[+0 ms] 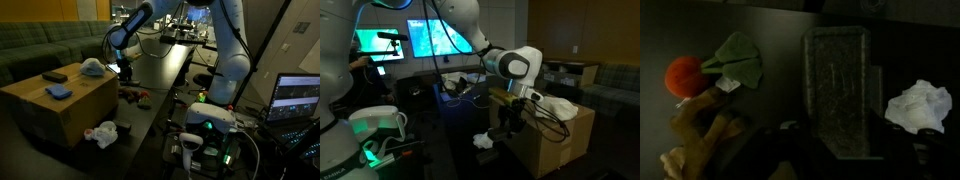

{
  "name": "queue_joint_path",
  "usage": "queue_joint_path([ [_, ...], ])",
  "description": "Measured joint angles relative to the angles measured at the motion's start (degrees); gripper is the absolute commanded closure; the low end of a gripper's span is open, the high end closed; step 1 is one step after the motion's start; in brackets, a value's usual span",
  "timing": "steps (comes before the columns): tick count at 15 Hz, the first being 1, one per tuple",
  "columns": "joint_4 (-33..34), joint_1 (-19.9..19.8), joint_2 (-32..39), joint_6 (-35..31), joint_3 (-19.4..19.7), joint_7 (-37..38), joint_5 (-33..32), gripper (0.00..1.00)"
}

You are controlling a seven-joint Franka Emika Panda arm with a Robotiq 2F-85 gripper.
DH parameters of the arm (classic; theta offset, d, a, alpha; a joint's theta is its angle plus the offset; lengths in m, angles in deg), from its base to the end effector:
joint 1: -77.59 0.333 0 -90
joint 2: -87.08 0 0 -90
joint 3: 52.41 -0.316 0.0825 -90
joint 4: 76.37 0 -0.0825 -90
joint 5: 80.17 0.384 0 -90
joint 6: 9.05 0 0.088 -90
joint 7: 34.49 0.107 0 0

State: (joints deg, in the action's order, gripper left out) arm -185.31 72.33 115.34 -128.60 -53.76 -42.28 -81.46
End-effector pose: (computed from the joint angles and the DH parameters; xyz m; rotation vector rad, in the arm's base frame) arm 0.5937 -0.0421 0.2180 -3.0774 -0.1244 0.4763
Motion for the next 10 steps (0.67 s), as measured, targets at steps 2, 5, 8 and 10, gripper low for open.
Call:
queue_joint_path([
  [2,3.40,2.00,-0.40,1.70,0.03,1.35,-0.97,0.68],
  [5,9.06,4.69,0.50,2.47,0.02,3.12,-1.97,0.68],
  [8,15.60,6.92,3.38,2.59,0.01,4.60,-2.87,0.68],
  [10,20.48,8.19,6.35,2.54,0.04,5.63,-3.60,0.68],
])
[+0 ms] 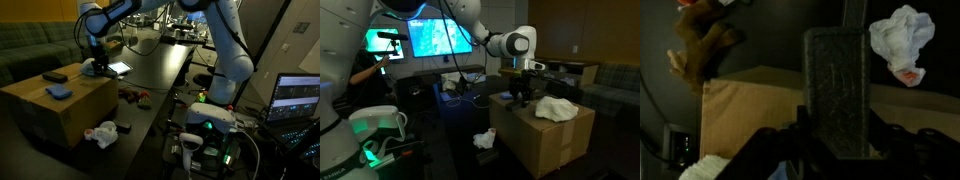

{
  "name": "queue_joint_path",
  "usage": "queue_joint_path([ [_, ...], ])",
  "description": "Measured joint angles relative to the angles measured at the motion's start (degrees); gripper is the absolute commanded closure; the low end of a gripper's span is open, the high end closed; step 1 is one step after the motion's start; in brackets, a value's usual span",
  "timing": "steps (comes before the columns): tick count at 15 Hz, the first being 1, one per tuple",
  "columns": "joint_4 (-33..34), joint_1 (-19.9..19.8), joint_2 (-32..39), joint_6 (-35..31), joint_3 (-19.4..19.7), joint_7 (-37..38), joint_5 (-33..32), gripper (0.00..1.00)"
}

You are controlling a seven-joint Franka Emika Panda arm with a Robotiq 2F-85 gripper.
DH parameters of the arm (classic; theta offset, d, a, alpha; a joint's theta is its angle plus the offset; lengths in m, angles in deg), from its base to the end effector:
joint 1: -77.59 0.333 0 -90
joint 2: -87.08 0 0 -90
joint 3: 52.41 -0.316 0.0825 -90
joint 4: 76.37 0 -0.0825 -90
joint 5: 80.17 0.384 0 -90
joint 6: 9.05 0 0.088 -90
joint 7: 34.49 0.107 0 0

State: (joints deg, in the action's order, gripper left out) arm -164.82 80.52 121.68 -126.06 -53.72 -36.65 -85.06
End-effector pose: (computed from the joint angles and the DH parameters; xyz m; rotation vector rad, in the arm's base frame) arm 0.6892 0.0441 0.2905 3.0660 0.2321 -0.1600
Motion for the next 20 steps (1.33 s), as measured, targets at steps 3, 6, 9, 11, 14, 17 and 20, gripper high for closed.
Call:
queue_joint_path([
  [3,7.36,1.37,5.09,0.01,0.03,0.97,-0.66,0.68],
  [6,13.77,2.16,9.89,0.02,0.05,1.08,-0.66,0.68],
  [9,18.87,2.77,13.62,0.20,0.06,1.09,-0.66,0.68],
  [11,21.75,3.19,15.63,0.93,0.06,1.09,-0.66,0.68],
  [14,25.75,3.75,17.85,3.72,0.05,1.08,-0.66,0.43],
  [17,29.74,4.22,19.53,7.83,0.05,1.15,-0.66,0.12],
  [20,33.48,4.67,20.77,11.68,0.04,1.49,-0.66,0.00],
])
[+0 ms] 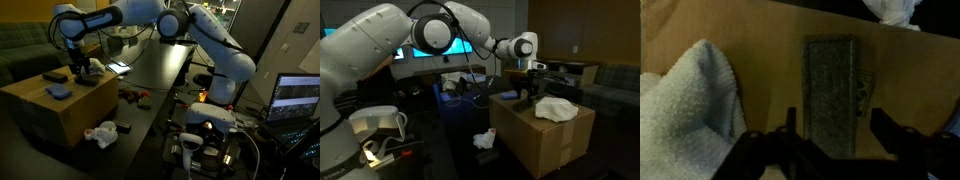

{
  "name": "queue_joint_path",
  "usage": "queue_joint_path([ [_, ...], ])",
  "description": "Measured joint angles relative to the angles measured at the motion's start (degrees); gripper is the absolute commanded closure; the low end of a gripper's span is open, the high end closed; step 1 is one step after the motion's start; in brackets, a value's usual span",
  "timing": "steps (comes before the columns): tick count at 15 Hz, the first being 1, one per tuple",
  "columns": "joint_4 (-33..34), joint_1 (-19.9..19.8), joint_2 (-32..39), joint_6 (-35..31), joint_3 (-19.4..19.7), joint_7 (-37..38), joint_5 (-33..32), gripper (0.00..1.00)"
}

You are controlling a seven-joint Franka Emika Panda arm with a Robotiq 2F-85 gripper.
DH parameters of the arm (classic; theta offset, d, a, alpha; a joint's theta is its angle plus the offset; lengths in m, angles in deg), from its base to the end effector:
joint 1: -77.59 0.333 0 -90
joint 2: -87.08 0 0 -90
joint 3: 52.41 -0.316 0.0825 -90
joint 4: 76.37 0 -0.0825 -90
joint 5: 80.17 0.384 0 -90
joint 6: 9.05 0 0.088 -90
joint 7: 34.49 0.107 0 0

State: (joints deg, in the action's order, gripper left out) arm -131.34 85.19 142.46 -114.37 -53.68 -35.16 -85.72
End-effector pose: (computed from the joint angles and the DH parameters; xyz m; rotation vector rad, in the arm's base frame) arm 0.7669 0.1054 0.2745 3.0459 0.2863 -0.1259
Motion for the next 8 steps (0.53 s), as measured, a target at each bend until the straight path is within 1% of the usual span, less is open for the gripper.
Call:
queue_joint_path([
  [4,4.85,0.86,1.59,3.78,-0.01,1.64,0.00,0.00],
  [8,9.62,1.82,3.63,3.63,-0.10,3.07,0.04,0.00],
])
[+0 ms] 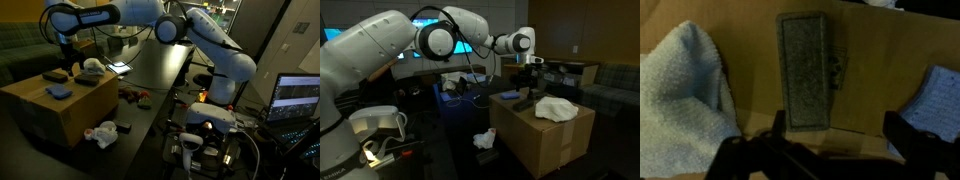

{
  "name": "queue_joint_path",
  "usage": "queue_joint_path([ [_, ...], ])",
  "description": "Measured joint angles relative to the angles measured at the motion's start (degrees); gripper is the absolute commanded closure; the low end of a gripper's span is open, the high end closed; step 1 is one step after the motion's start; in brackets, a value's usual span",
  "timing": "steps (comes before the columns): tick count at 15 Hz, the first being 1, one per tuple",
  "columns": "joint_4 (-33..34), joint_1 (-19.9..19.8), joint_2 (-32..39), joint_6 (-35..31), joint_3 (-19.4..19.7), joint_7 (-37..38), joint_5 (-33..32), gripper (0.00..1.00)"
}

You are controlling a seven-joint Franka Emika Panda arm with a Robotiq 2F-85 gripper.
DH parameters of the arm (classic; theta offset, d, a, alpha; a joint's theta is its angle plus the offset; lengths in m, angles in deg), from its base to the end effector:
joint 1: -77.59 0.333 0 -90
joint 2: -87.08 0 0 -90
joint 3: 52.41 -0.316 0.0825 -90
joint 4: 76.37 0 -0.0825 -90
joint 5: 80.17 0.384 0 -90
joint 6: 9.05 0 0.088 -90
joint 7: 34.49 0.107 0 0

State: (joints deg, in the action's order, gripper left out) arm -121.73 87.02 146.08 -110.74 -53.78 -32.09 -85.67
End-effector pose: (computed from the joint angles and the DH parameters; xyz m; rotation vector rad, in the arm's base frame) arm 0.7779 0.1313 0.2991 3.0539 0.2404 -0.0582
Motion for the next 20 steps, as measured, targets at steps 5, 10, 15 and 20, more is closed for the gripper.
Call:
queue_joint_path([
  [5,3.14,0.25,2.23,-7.23,-0.18,0.34,0.01,0.00],
  [10,3.21,0.20,4.94,-18.99,0.31,0.82,0.01,0.00],
  [15,3.23,0.23,7.93,-27.36,1.56,0.85,-0.08,0.00],
  [20,3.31,0.00,9.36,-30.04,2.64,0.68,-0.09,0.00],
])
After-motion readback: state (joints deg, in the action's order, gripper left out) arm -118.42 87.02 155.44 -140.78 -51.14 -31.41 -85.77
